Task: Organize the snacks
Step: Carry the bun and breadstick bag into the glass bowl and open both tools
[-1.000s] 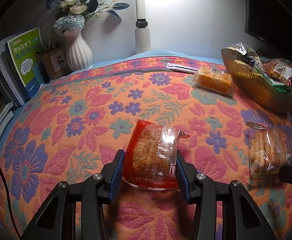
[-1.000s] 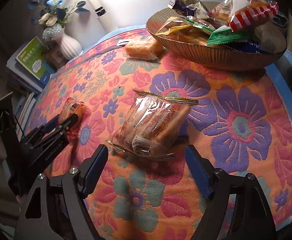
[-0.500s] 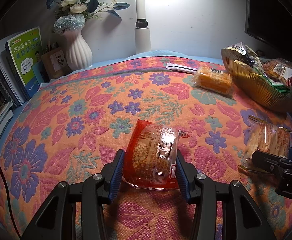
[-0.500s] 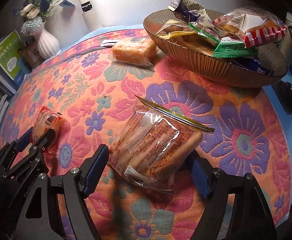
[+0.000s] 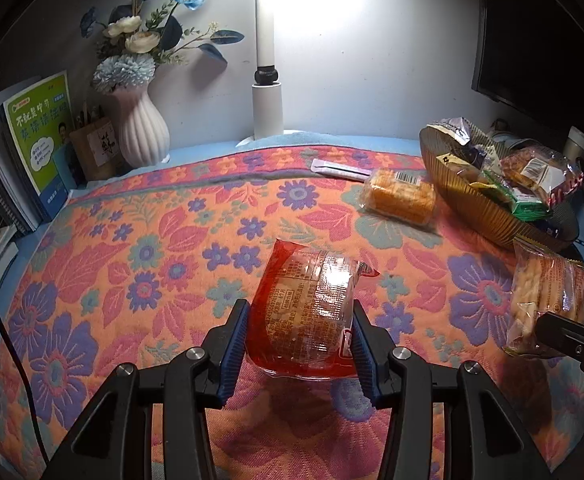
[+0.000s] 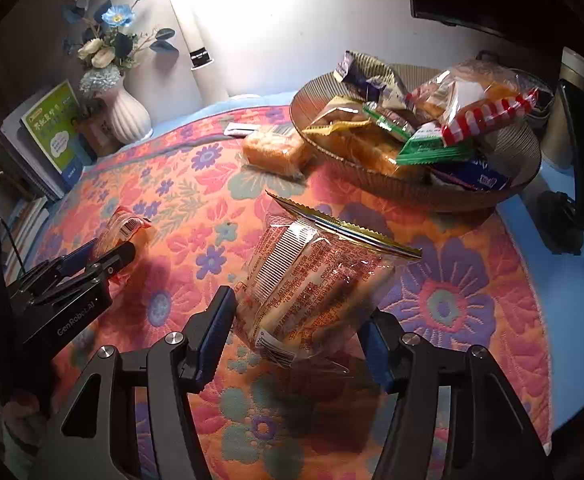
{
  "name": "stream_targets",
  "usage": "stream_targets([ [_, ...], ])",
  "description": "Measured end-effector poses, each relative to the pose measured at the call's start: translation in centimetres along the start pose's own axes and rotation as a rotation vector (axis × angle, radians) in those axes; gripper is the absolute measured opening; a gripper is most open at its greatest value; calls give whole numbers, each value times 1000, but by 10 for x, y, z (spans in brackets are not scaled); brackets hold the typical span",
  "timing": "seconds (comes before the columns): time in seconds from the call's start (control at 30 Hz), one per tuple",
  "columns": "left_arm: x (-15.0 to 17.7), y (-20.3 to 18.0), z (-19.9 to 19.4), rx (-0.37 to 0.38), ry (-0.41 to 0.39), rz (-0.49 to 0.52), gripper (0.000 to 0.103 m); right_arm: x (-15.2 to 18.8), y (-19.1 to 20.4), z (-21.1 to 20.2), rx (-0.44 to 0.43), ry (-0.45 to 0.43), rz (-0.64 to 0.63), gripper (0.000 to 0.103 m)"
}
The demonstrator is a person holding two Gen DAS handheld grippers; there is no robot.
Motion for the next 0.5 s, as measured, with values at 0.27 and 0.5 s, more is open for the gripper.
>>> stream_targets([
  [0.27, -104, -46, -18, 215, -110, 91, 46, -75, -24, -61, 79, -226, -40, 58],
  [0.5, -162, -107, 14, 355, -102, 143, 46, -161, -60, -52, 151, -305, 1, 59],
])
Point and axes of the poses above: each gripper's, at about its wrist camera, not at the fingertips, and z roughly the way its jaws point, y to its left, x to its underside, the point moved 5 cm from there along z, roughly the way its jaws point, and after that the axes turned 10 degrees about z, right-handed, at the moved point
